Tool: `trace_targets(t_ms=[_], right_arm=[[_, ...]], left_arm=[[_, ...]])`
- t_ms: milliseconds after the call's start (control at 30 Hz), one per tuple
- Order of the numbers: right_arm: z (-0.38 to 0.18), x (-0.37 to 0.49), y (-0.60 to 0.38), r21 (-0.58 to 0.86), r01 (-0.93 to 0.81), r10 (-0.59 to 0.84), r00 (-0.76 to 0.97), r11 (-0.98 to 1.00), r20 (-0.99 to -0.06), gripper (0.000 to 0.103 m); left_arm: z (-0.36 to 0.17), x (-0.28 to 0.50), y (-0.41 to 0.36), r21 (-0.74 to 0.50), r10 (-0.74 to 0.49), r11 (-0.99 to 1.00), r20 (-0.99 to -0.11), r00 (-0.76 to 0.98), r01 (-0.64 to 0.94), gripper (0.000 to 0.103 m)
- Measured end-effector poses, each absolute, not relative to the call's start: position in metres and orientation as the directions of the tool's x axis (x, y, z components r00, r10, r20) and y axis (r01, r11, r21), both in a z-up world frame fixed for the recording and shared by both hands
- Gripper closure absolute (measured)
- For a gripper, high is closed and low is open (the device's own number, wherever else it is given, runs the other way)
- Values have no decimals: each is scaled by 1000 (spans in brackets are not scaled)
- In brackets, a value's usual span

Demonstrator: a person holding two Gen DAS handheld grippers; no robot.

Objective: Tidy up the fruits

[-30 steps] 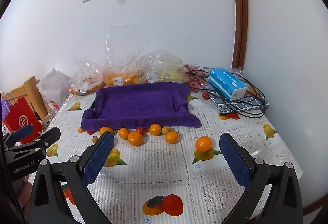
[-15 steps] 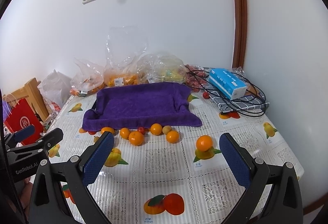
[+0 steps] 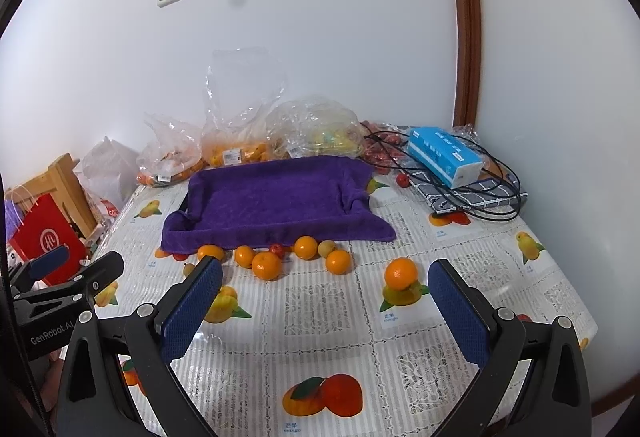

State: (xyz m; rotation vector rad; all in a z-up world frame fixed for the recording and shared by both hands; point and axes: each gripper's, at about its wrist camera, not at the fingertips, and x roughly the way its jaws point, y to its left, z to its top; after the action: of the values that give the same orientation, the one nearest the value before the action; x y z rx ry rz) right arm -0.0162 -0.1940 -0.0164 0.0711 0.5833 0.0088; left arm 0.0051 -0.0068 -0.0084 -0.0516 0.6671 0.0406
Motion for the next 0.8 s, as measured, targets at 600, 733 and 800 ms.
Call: trace_targets(t_ms=[600,733,800], right_arm=[[-15,-20,-193,64,11,26,841,998,-540,1],[-16,-22,-191,47,4,21,849,999,-529,1],[-16,-22,-191,47,4,21,845,999,-535,1]], left_arm=[[-3,1,-10,-32,17,998,-603,798,-46,0],[-4,1,-9,-45,4,998,-608,794,-40,0],[-5,1,-10,-33,11,999,-606,795,-39,0]])
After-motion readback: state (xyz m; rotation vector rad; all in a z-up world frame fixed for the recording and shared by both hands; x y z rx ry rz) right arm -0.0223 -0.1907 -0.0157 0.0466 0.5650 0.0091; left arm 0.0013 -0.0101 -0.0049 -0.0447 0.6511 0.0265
